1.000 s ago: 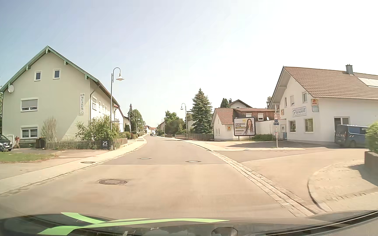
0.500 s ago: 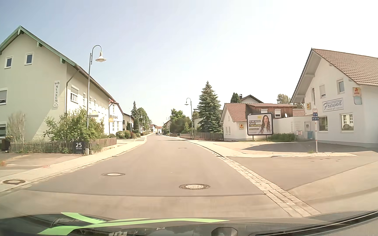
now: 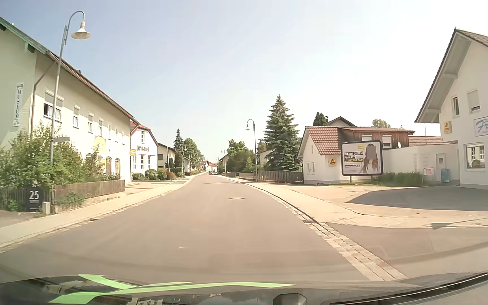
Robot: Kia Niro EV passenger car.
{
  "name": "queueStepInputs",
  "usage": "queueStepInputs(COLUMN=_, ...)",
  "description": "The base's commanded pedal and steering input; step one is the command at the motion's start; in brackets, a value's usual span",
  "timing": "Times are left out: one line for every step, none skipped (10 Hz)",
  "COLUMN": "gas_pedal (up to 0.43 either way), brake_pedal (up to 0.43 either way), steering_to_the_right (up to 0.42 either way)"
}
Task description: Follow the waypoints while adhering to traffic rules and regulations
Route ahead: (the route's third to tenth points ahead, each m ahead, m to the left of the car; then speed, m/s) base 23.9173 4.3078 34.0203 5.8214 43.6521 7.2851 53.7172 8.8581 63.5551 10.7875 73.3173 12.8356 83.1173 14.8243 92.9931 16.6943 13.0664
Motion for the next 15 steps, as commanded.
queueStepInputs(gas_pedal=0.067, brake_pedal=0.000, steering_to_the_right=-0.031)
queueStepInputs(gas_pedal=0.067, brake_pedal=0.000, steering_to_the_right=-0.032)
queueStepInputs(gas_pedal=0.067, brake_pedal=0.000, steering_to_the_right=-0.032)
queueStepInputs(gas_pedal=0.067, brake_pedal=0.000, steering_to_the_right=-0.032)
queueStepInputs(gas_pedal=0.067, brake_pedal=0.000, steering_to_the_right=-0.034)
queueStepInputs(gas_pedal=0.067, brake_pedal=0.000, steering_to_the_right=-0.038)
queueStepInputs(gas_pedal=0.067, brake_pedal=0.000, steering_to_the_right=-0.040)
queueStepInputs(gas_pedal=0.067, brake_pedal=0.000, steering_to_the_right=-0.039)
queueStepInputs(gas_pedal=0.067, brake_pedal=0.000, steering_to_the_right=-0.037)
queueStepInputs(gas_pedal=0.067, brake_pedal=0.000, steering_to_the_right=-0.035)
queueStepInputs(gas_pedal=0.079, brake_pedal=0.000, steering_to_the_right=-0.033)
queueStepInputs(gas_pedal=0.087, brake_pedal=0.000, steering_to_the_right=-0.030)
queueStepInputs(gas_pedal=0.087, brake_pedal=0.000, steering_to_the_right=-0.026)
queueStepInputs(gas_pedal=0.087, brake_pedal=0.000, steering_to_the_right=-0.024)
queueStepInputs(gas_pedal=0.087, brake_pedal=0.000, steering_to_the_right=-0.022)
